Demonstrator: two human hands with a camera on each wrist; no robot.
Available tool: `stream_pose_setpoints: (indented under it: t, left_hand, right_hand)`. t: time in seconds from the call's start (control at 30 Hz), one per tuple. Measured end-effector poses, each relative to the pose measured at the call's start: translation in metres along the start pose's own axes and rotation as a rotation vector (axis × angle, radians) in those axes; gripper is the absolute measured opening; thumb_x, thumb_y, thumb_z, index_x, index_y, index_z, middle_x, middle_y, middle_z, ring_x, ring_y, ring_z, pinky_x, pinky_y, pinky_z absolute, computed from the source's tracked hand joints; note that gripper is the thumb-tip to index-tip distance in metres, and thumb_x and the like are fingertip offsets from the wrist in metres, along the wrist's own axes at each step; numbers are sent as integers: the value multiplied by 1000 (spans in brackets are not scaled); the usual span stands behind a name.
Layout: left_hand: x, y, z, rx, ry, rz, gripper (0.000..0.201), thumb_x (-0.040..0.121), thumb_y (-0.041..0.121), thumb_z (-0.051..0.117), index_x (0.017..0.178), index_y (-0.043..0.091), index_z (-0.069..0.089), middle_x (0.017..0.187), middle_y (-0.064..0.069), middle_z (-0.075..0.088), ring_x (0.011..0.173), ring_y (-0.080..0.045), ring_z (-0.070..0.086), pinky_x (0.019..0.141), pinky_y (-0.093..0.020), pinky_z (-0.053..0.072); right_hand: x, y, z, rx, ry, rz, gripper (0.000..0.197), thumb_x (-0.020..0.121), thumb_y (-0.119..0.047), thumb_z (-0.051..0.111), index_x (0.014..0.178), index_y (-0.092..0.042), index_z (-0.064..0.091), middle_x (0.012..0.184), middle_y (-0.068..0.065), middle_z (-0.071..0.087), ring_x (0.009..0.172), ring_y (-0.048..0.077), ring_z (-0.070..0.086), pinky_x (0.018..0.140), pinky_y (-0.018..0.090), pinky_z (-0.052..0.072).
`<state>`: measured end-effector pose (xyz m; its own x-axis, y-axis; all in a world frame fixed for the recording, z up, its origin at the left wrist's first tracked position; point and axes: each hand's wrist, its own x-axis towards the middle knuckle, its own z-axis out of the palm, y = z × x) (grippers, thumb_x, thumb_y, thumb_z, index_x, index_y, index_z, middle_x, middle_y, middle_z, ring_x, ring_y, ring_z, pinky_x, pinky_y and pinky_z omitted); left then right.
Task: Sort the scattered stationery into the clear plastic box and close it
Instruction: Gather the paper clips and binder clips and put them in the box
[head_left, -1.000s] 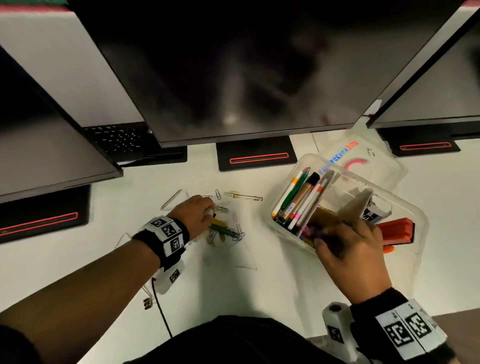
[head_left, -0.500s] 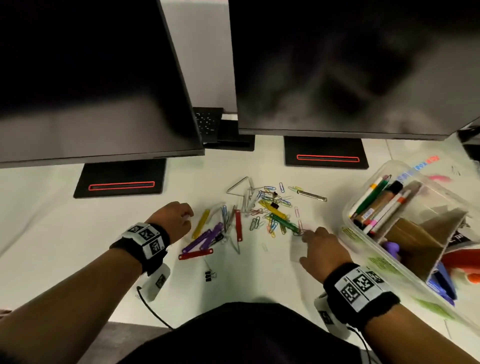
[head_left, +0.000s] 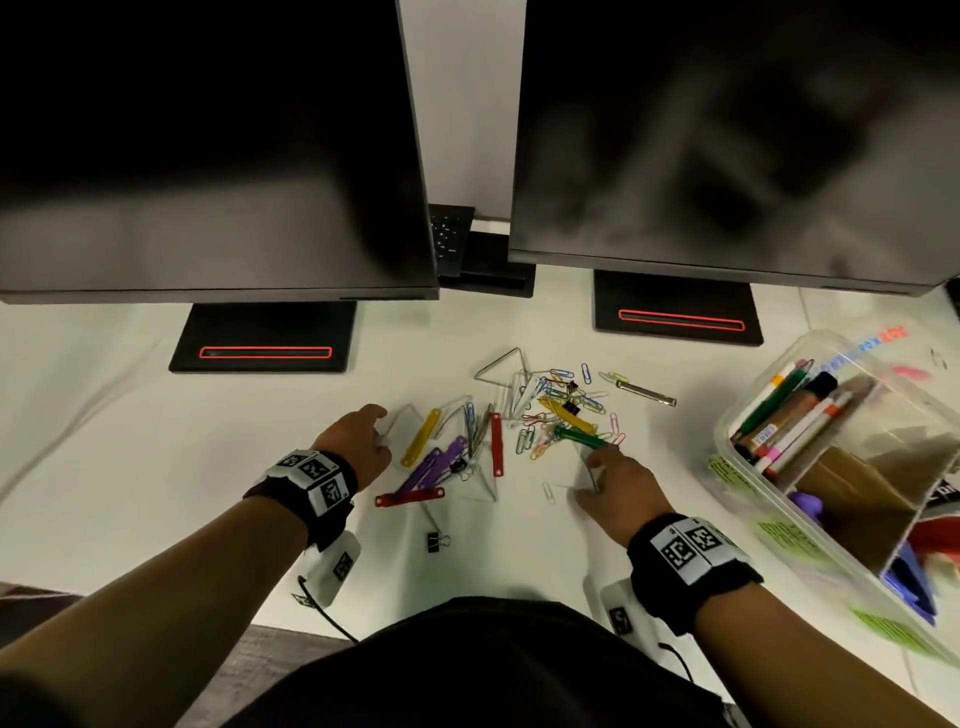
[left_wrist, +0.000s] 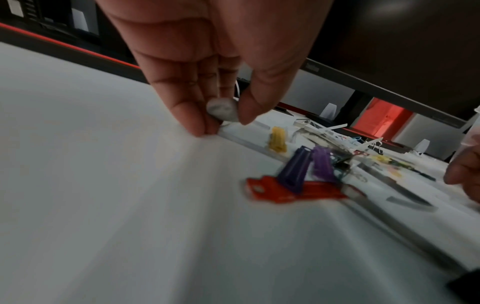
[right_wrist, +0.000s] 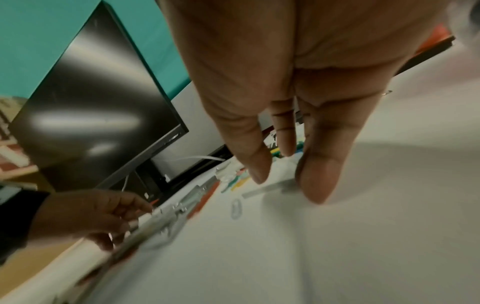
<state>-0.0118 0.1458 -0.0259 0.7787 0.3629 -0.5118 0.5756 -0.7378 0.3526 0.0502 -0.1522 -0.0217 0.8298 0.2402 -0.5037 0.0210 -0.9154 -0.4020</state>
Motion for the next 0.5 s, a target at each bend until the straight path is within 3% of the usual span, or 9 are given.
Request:
stream_pose_setpoints:
  t: [0.2,0.33,0.4,0.5]
  left_hand:
    - [-1,37,17,52,-128,145,44,86,19,56,129,17,47,119,-8,61,109,-25,57,92,-29,43]
    - [-9,68,11,-29,-87,259,44,89,17,55,131,20,43,113,-3,62,91,-18,57,82,-22,41]
    - [-18,88,5,-157,-105,308,45,88,22,60,130,24,41,101,3,64,83,-14,59,78,-21,44]
    - [-30,118,-2,-484,-267,323,53,83,17,68,127,25,41,83,2,69,65,-8,64,65,-16,51]
  right_hand:
    - [-4,-16,-3,-40,34,-238,29,86,-19,59,114,-13,58,116,7,58,101,19,56,81,20,36]
    - [-9,-30,-10,75,24,-351,28,87,-23,62,114,-17,60,98,-5,53,64,-8,41,63,12,31]
    - [-13,-37,-15,178,29,-408,35,84,-24,67,119,-21,58,98,-8,51,62,-8,43,61,4,33]
    - [-20,-43,-24,264,67,-454,41,81,-22,71,119,-24,60,98,-9,54,62,-4,48,62,1,35]
